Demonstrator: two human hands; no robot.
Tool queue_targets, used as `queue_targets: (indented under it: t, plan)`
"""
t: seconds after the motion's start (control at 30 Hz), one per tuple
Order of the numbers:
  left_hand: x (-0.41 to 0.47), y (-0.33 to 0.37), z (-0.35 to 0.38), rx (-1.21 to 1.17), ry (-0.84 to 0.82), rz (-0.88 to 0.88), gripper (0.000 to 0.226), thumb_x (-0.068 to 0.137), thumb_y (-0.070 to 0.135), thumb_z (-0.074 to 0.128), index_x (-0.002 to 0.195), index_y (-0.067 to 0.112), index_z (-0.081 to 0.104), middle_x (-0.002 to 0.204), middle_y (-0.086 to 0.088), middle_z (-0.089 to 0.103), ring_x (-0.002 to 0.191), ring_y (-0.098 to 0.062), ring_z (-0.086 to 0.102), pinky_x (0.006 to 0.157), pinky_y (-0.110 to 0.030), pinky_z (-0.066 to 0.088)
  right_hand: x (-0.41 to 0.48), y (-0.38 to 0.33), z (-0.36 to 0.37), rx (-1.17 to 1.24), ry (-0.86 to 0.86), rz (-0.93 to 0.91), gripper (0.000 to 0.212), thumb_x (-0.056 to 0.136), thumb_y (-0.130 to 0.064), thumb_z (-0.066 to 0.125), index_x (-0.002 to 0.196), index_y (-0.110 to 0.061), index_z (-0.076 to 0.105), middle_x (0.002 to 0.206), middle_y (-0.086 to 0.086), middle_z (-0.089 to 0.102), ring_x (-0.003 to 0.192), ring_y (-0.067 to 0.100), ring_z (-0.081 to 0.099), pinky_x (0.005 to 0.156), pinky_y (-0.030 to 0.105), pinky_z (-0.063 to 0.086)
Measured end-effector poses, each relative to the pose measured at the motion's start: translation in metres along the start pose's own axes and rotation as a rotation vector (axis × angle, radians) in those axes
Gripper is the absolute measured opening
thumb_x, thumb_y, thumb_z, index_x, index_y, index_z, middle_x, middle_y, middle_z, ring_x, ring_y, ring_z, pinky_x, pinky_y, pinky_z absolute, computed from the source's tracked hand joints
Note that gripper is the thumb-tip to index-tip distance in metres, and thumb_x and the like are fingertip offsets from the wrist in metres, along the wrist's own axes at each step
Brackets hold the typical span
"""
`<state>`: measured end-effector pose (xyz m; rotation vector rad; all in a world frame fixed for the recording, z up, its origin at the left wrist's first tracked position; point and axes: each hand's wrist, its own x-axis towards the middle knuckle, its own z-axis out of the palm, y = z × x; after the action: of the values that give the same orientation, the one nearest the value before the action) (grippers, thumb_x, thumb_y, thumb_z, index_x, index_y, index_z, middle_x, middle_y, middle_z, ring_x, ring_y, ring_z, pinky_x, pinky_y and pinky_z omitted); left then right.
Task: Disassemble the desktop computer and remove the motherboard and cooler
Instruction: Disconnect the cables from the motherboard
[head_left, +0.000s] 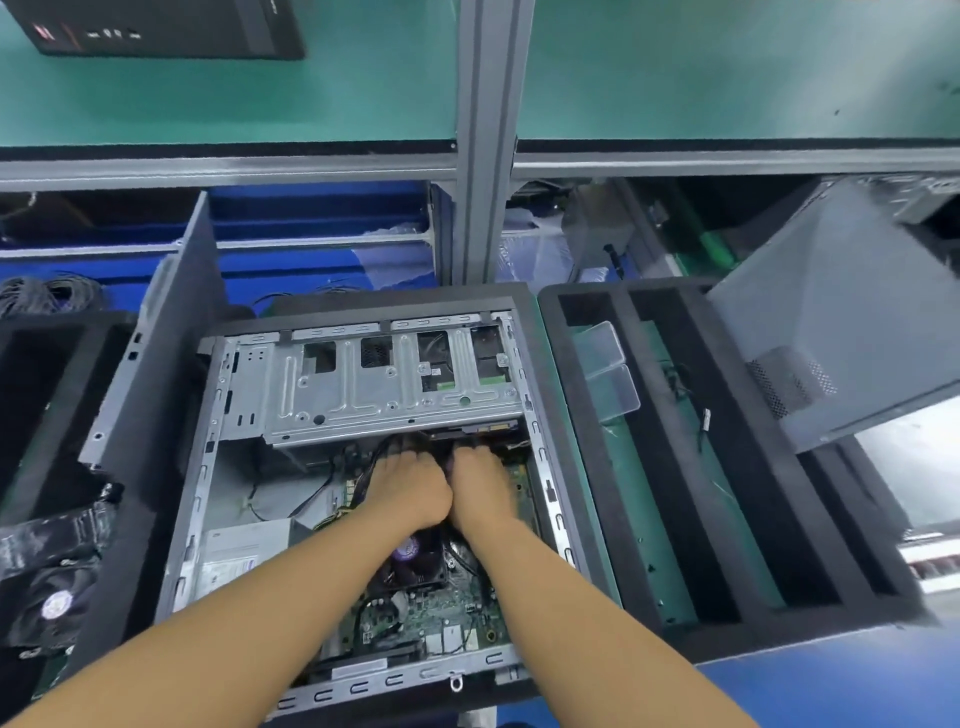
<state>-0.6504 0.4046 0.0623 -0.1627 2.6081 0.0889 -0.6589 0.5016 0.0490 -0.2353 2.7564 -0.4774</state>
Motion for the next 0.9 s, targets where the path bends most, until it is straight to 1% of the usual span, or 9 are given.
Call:
queue_targets:
  t: [0.07, 0.17, 0.27, 0.37, 0.43, 0.53, 0.67, 0.8, 0.9]
  plan:
    - [0.002, 0.002, -0.001, -0.039, -0.005, -0.017, 0.039, 0.093, 0.022, 0.04, 0.127, 0.007, 0.052, 0.134, -0.015, 0.054, 0.126, -0.032, 0.047, 0.102, -0.04, 0.035, 0.0, 0.0, 0.0, 0.008, 0.004, 0.01, 0.027, 0.093, 0.004, 0.046, 0.111, -0.007, 0.062, 0.114, 0.015, 0.058, 0.103, 0.032, 0.057, 0.082, 0.042, 0.05]
    - [0.0, -0.004, 0.002, -0.09, 0.09, 0.041, 0.011, 0.09, 0.016, 0.044, 0.089, 0.017, 0.055, 0.109, -0.011, 0.067, 0.097, -0.028, 0.06, 0.081, -0.037, 0.038, -0.001, -0.001, 0.001, 0.03, 0.024, 0.019, 0.024, 0.095, 0.0, 0.047, 0.112, -0.008, 0.061, 0.114, 0.014, 0.059, 0.104, 0.031, 0.057, 0.077, 0.039, 0.047]
    - [0.005, -0.018, 0.008, -0.17, 0.192, 0.012, 0.019, 0.094, 0.021, 0.045, 0.076, 0.019, 0.051, 0.093, -0.009, 0.07, 0.081, -0.028, 0.062, 0.068, -0.034, 0.04, -0.002, -0.003, 0.002, 0.058, 0.036, 0.028, 0.022, 0.096, -0.01, 0.049, 0.114, -0.009, 0.062, 0.115, 0.014, 0.06, 0.106, 0.031, 0.057, 0.073, 0.035, 0.042]
    - [0.019, -0.017, 0.002, -0.329, 0.112, -0.136, 0.033, 0.098, 0.028, 0.046, 0.07, 0.014, 0.053, 0.096, -0.014, 0.071, 0.083, -0.029, 0.062, 0.071, -0.031, 0.046, -0.003, -0.004, 0.001, 0.073, 0.042, 0.033, 0.022, 0.096, -0.011, 0.049, 0.113, -0.008, 0.062, 0.115, 0.014, 0.06, 0.105, 0.03, 0.057, 0.074, 0.035, 0.044]
    - [0.027, -0.013, -0.001, -0.394, 0.09, -0.228, 0.029, 0.098, 0.03, 0.05, 0.077, 0.014, 0.062, 0.106, -0.013, 0.071, 0.096, -0.029, 0.064, 0.08, -0.03, 0.049, -0.004, -0.003, 0.001, 0.082, 0.039, 0.029, 0.021, 0.096, -0.011, 0.05, 0.112, -0.01, 0.063, 0.115, 0.013, 0.06, 0.104, 0.029, 0.057, 0.073, 0.035, 0.043]
    - [0.028, -0.014, -0.003, -0.364, 0.216, -0.274, 0.025, 0.095, 0.039, 0.057, 0.1, 0.018, 0.07, 0.111, -0.007, 0.069, 0.107, -0.029, 0.062, 0.09, -0.031, 0.047, -0.004, -0.004, 0.001, 0.104, 0.051, 0.039, 0.022, 0.096, -0.012, 0.049, 0.112, -0.012, 0.064, 0.115, 0.011, 0.06, 0.101, 0.028, 0.058, 0.072, 0.033, 0.043]
    - [0.018, -0.028, -0.004, -0.049, 0.285, 0.032, 0.017, 0.095, 0.027, 0.059, 0.086, 0.015, 0.066, 0.081, -0.005, 0.062, 0.076, -0.027, 0.06, 0.064, -0.031, 0.043, -0.004, -0.005, 0.002, 0.106, 0.066, 0.064, 0.021, 0.098, -0.016, 0.048, 0.111, -0.011, 0.063, 0.113, 0.011, 0.061, 0.099, 0.028, 0.059, 0.07, 0.033, 0.041]
    - [0.006, -0.027, -0.002, 0.077, 0.32, 0.32, 0.01, 0.095, 0.022, 0.056, 0.086, 0.024, 0.052, 0.078, 0.0, 0.056, 0.076, -0.025, 0.063, 0.059, -0.033, 0.041, -0.003, -0.006, 0.0, 0.1, 0.049, 0.076, 0.019, 0.095, -0.017, 0.053, 0.109, -0.01, 0.063, 0.111, 0.011, 0.061, 0.098, 0.029, 0.061, 0.073, 0.038, 0.05]
    - [0.006, -0.026, -0.005, 0.159, 0.232, 0.264, 0.009, 0.098, 0.018, 0.048, 0.101, 0.024, 0.054, 0.095, 0.001, 0.063, 0.089, -0.023, 0.064, 0.067, -0.035, 0.045, -0.003, -0.006, 0.001, 0.102, 0.039, 0.073, 0.02, 0.096, -0.016, 0.05, 0.109, -0.01, 0.063, 0.112, 0.011, 0.061, 0.098, 0.03, 0.061, 0.074, 0.038, 0.05]
